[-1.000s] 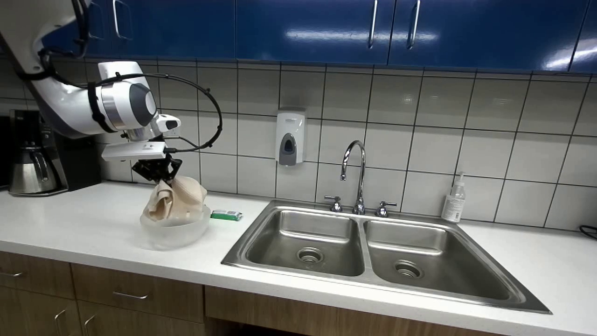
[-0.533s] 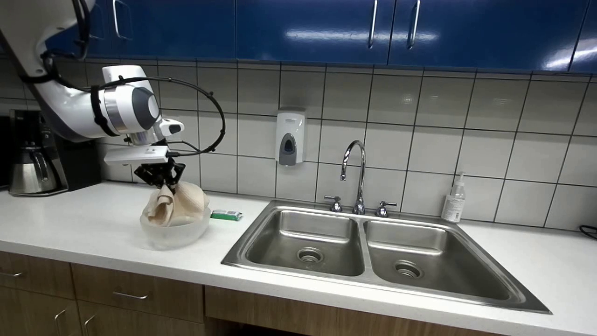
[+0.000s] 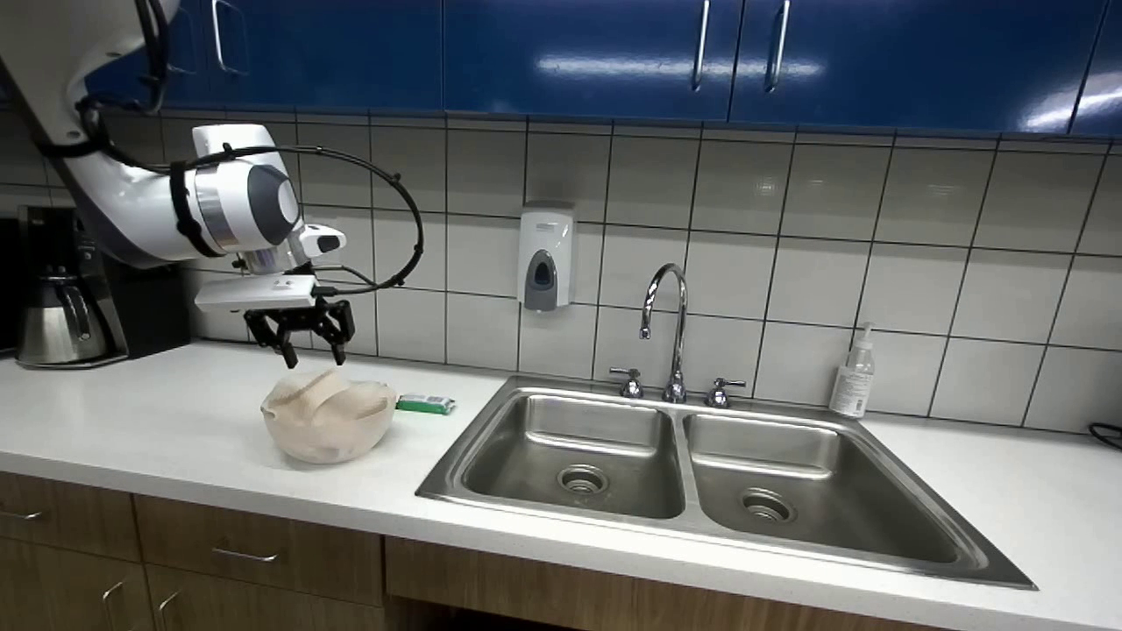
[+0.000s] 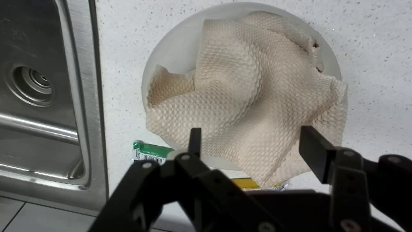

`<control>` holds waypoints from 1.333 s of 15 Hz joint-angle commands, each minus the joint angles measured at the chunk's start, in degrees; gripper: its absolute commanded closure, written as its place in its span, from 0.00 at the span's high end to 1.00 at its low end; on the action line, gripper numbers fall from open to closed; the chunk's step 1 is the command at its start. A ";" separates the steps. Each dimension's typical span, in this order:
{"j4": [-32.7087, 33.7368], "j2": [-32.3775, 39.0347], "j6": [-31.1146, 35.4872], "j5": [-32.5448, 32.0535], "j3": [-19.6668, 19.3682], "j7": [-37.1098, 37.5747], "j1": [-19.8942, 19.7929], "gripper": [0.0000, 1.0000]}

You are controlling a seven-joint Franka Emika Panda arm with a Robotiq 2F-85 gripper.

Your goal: Pick the cream towel and place it in the clear bowl

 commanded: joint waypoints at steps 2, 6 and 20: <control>-1.14 -2.06 -1.32 0.92 0.35 -1.67 -0.71 1.00; -1.79 -2.81 -1.51 2.15 0.55 -2.44 -0.75 1.00; -12.20 -18.19 -3.24 11.75 1.38 -12.13 0.13 1.00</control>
